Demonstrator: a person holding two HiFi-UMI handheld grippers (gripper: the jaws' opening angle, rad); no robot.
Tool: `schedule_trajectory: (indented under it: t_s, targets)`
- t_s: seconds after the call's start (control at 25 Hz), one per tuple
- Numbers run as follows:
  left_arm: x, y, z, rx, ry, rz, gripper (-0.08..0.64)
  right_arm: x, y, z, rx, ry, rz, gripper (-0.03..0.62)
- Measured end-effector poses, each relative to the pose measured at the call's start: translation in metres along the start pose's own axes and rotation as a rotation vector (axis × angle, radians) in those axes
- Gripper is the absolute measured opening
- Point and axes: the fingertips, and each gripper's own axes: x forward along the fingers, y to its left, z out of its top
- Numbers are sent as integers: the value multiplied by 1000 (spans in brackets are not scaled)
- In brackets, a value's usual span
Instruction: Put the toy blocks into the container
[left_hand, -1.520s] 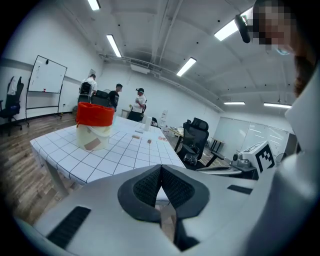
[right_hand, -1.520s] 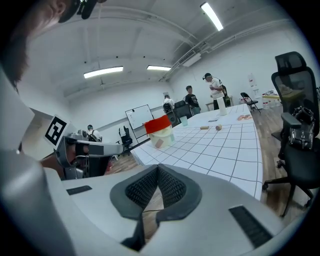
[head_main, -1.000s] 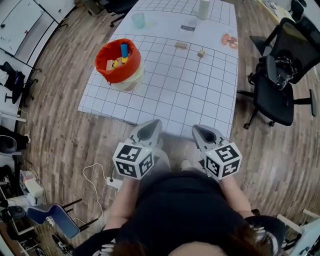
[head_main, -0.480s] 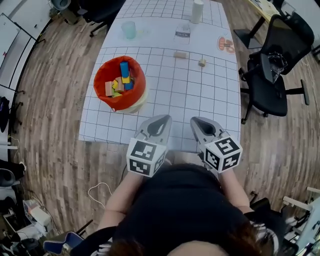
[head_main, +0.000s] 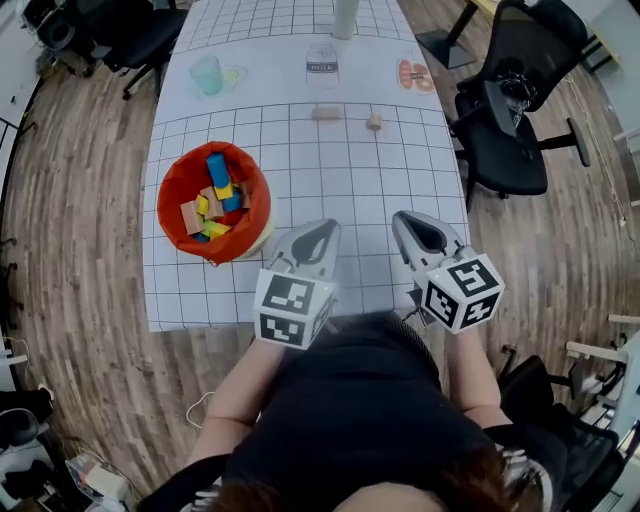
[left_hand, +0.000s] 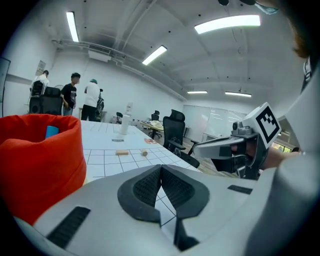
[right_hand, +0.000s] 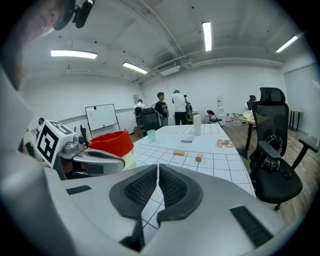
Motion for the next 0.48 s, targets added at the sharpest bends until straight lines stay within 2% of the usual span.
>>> schedule_trajectory:
  t_s: [0.16, 0.36, 0.48]
  targets:
    - [20, 8, 20, -28, -15, -4, 26, 6, -29, 36, -28, -48, -12, 54]
    - [47, 3, 50, -14, -29, -5, 26, 21, -67, 72, -65, -75, -9, 71]
    - [65, 8, 63, -9, -37, 12, 26, 36, -83, 87, -105, -75, 14, 114]
